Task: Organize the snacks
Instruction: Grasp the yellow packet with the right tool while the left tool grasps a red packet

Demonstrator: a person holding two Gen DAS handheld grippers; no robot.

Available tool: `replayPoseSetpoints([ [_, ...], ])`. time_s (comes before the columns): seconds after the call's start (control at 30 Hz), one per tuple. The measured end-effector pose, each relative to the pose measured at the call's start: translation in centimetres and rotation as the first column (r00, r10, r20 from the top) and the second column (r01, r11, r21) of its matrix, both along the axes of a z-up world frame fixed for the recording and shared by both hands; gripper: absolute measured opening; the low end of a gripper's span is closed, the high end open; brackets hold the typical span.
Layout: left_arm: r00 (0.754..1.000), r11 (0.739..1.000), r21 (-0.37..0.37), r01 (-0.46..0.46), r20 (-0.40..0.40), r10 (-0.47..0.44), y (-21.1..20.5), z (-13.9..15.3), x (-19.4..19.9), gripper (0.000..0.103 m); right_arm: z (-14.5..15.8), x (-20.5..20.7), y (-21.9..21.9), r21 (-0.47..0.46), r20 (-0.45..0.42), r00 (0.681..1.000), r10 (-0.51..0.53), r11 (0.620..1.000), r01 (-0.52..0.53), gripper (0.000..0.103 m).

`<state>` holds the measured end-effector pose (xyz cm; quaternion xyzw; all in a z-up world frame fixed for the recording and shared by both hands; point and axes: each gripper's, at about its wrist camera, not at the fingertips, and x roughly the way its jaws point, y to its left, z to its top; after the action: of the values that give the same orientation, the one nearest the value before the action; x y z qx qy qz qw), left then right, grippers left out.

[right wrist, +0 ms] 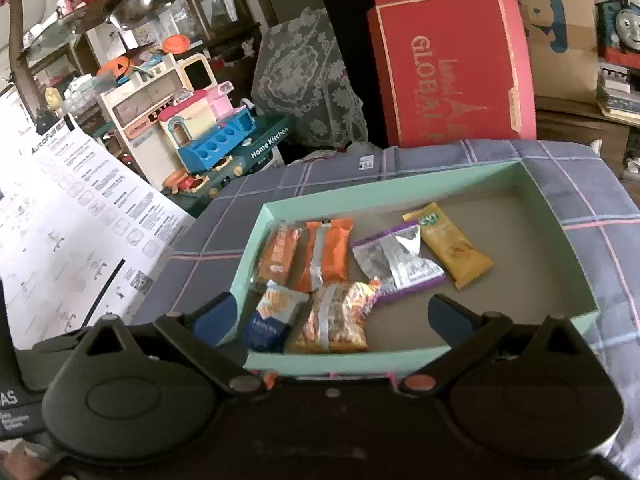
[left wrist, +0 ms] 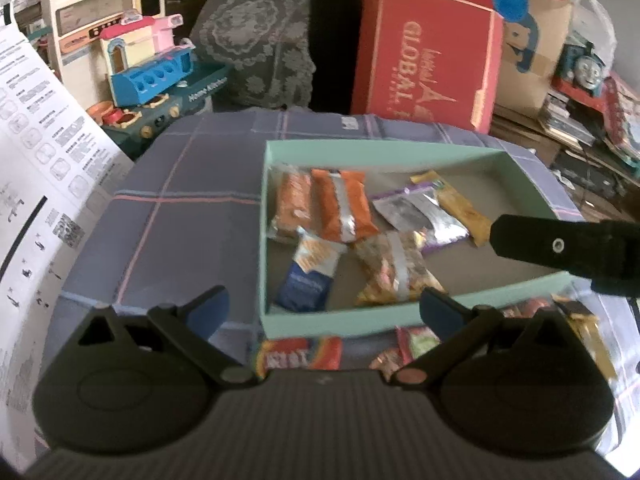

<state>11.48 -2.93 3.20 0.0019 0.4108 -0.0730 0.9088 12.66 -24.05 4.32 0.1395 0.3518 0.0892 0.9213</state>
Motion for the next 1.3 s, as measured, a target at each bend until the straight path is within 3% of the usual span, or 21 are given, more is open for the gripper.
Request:
replayPoseSetpoints([
  [0.3,0.998,0.999,-0.007,0.053,-0.032,-0.053,-1.8,-0.6,-3.1,0.103,-1.2,-4.5,-3.2,0.008,-0.023,0.999,-0.043,0.999,0.043,0.103],
  [0.5,0.992,0.994,-0.017,0.107,-0.062,-0.108,-4.4,-1.4,-3.9,0.103,-2.0,-6.7,-7.7,0.021,-0.040,0.990,-0.137,0.990,0.138,0.103],
  [0.9,0.973,0.974,0.061,0.219,-0.093,-0.213,-10.3,-3.5,-3.6,0.103,-5.9,-9.3,-15.6,0.069,-0.094,0.945,-0.314,0.945,0.320,0.102],
  [1.03,0.967,0.969,0.081,0.235,-0.117,-0.225,-11.2,-4.3,-3.1,0.103,-7.8,-8.6,-15.9,0.063,-0.121,0.941,-0.315,0.944,0.324,0.083],
  [1.17,0.966,0.966,0.100,0.238,-0.128,-0.225,-11.6,-4.9,-2.5,0.103,-9.3,-7.4,-15.3,0.039,-0.143,0.940,-0.311,0.947,0.320,0.075],
  [1.27,0.965,0.965,0.107,0.239,-0.139,-0.223,-11.9,-5.2,-2.0,0.103,-10.2,-6.9,-15.1,0.022,-0.153,0.940,-0.303,0.950,0.310,0.059],
  [1.3,0.964,0.964,0.110,0.240,-0.143,-0.224,-12.1,-5.4,-1.8,0.103,-10.4,-6.9,-15.1,0.006,-0.151,0.940,-0.304,0.951,0.309,0.050],
])
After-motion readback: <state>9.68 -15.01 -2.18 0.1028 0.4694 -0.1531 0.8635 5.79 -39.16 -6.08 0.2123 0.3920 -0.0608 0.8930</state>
